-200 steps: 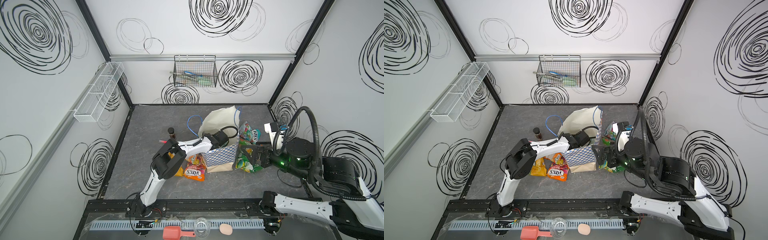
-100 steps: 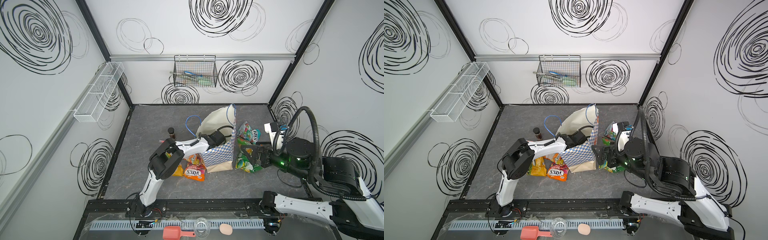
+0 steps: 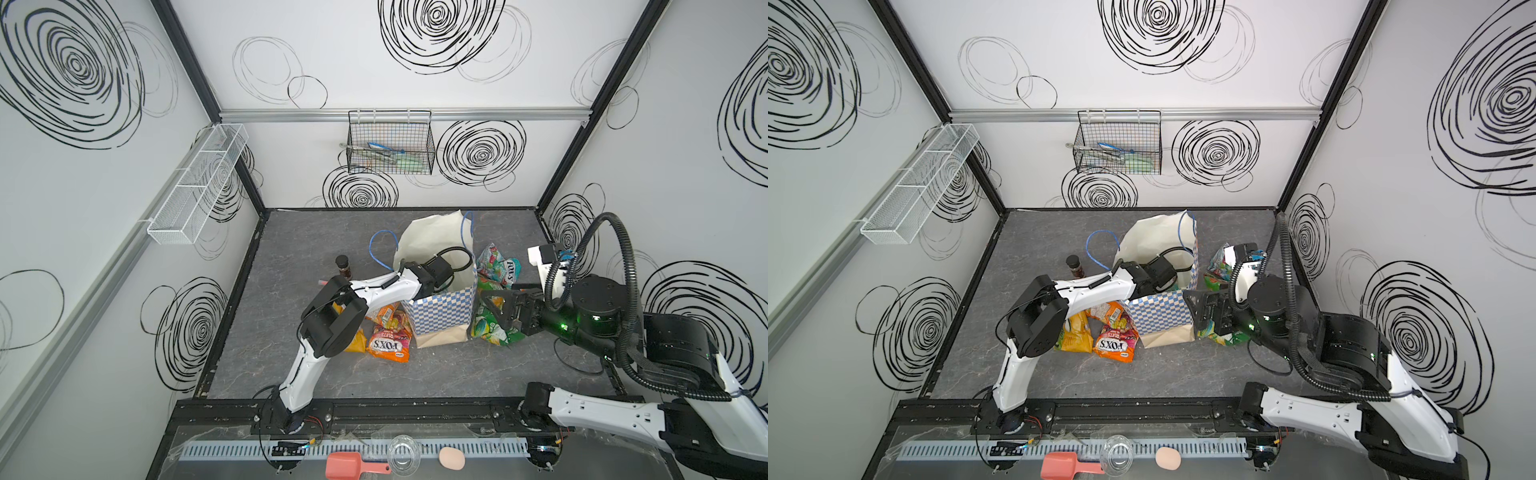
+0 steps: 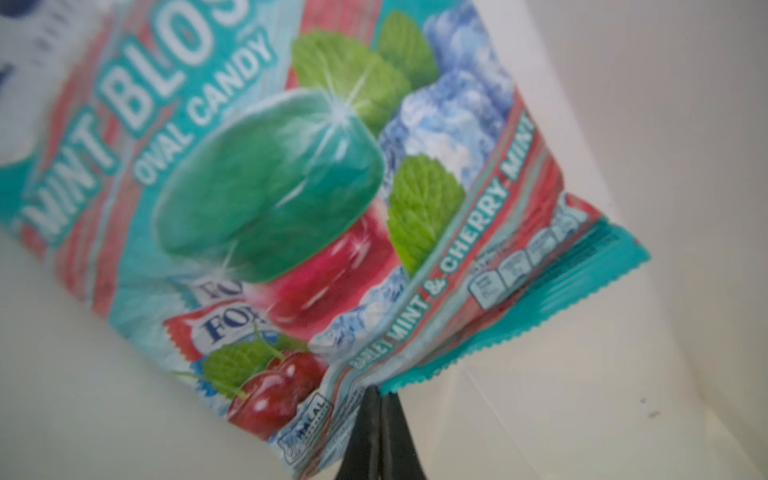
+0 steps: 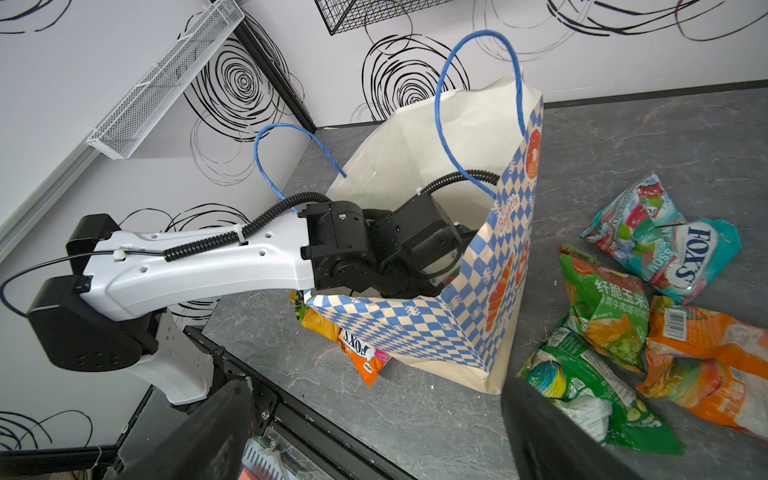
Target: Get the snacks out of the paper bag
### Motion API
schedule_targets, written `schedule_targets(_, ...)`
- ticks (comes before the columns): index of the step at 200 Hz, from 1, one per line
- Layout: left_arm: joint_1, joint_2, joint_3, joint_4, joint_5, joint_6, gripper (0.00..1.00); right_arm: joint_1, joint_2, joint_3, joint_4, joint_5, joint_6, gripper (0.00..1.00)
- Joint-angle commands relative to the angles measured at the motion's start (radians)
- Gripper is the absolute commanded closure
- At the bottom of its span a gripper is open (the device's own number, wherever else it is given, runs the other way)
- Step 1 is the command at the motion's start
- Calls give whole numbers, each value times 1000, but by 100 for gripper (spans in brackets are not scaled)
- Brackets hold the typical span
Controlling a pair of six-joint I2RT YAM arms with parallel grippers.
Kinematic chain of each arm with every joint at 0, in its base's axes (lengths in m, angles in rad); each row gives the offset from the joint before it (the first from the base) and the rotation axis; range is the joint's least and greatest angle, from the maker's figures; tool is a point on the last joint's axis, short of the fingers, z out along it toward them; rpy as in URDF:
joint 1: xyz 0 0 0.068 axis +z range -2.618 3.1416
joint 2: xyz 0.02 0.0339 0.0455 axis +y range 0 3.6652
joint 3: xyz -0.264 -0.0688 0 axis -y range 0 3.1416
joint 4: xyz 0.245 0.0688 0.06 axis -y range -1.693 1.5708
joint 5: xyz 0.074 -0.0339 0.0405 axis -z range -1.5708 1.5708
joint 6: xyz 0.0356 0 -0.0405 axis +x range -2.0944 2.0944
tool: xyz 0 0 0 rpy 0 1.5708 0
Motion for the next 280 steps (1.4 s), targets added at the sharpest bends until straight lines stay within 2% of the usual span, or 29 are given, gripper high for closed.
schedule_targets(1,27,-12,73,-60,-36,15,100,-5,-1,9,7,10,4,3)
schedule_targets(52,52,-38,239,-109,-48,10,100,-5,-1,7,10,7,5,3)
schedule_targets(81,57,-31,350,-165,-96,19,100,-5,-3,5,9,9,4,3)
schedule_targets(135,67,-16,426,-249,-181,65,100,-6,-4,-5,12,5,7,3)
schedule_targets(156,68,-9,440,-288,-230,93,100,-6,-2,-10,6,5,13,3)
schedule_targets(183,64,24,463,-367,-349,162,100,-6,5,-12,-2,1,22,3)
schedule_targets(203,69,34,439,-388,-377,184,100,-6,3,-11,0,2,23,3)
schedule_targets(234,74,16,425,-372,-363,197,100,-8,-7,-26,-2,8,35,3)
schedule_targets(258,59,-11,396,-318,-307,184,100,-24,16,-40,26,117,47,3)
schedule_targets(270,46,-20,367,-303,-311,182,100,-73,68,-8,63,122,-11,3)
schedule_targets(280,42,-23,344,-294,-304,175,100,-171,128,13,93,53,-67,3)
